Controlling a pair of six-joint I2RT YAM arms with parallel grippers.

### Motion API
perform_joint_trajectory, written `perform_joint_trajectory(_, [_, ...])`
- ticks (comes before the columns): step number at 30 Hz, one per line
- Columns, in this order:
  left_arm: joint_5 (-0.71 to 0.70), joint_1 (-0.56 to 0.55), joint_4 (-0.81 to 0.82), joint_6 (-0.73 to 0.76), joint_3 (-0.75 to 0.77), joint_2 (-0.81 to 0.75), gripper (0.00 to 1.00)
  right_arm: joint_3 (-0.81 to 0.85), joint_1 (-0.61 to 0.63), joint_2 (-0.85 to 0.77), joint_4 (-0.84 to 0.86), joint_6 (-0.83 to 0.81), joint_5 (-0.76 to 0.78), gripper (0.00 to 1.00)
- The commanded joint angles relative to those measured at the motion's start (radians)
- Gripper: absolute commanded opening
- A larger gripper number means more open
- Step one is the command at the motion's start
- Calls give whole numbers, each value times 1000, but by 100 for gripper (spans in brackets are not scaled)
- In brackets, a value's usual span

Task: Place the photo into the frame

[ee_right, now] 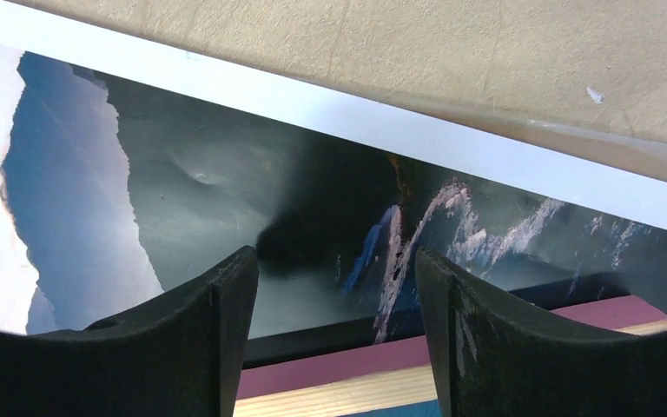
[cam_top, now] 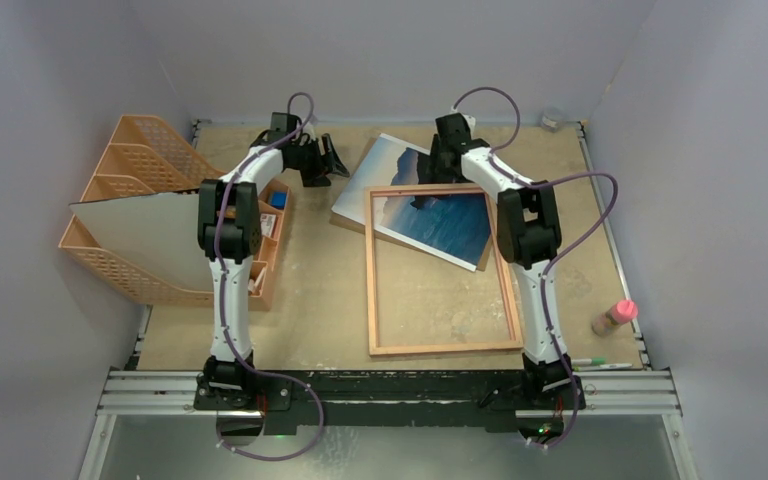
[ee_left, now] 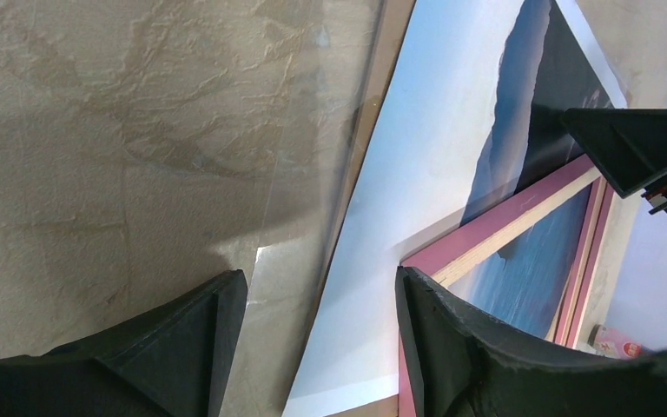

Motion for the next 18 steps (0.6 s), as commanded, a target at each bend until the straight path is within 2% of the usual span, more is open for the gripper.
perform_joint_trajectory(1, [-32,0,-46,25,-20,90,67,-12,-4,39,-87,-49,33,70])
perform_joint_trajectory(4, [-13,0,-15,2,-20,98,67,-8,-5,63,-103,-62,9,70])
perform_joint_trajectory(14, [179,0,84,-163,-15,127,65,-65,-5,80,-106,-78,-70,70])
perform_joint_trajectory(18, [279,0,211,-288,-47,115,64,-64,-4,97,-122,-74,-107,70])
